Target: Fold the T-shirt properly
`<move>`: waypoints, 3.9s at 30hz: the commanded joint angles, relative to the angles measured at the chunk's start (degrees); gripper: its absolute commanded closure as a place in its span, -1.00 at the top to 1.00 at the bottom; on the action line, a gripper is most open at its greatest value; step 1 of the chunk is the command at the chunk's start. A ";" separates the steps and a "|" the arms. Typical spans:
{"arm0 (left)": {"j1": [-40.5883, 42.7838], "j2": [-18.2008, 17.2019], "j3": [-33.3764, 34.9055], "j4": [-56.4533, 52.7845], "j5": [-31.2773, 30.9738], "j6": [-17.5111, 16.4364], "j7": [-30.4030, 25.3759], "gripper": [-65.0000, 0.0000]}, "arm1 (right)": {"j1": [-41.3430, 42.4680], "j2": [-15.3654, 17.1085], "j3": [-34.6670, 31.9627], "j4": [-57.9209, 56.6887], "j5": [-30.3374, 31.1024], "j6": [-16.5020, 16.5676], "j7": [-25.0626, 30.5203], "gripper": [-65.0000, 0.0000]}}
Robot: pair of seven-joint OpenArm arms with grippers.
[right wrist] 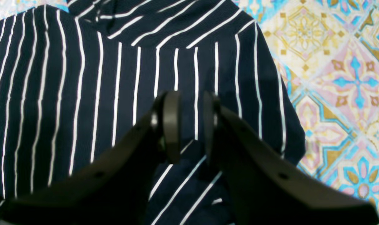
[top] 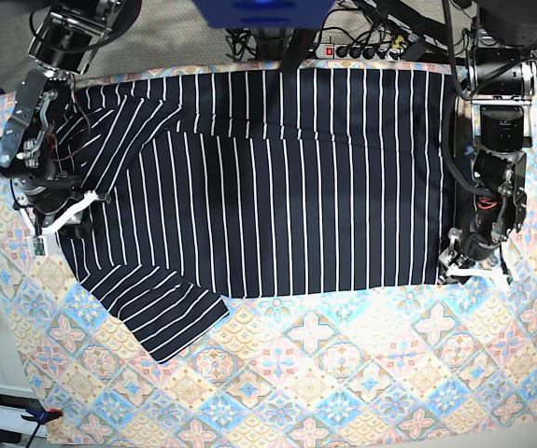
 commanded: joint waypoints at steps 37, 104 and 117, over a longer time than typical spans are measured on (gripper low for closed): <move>3.49 6.67 -4.74 0.97 8.42 -0.58 -1.04 -1.00 | 0.70 0.77 0.62 1.61 0.81 0.38 1.20 -0.62; 16.42 6.32 -7.37 19.08 8.07 -0.58 -0.60 -1.00 | 34.28 12.29 -33.57 -71.01 -7.63 2.23 38.65 -0.91; 16.07 6.23 -7.37 19.17 8.07 -0.58 -0.60 -1.00 | 19.33 12.38 -21.09 -38.22 -7.63 7.42 21.24 -0.96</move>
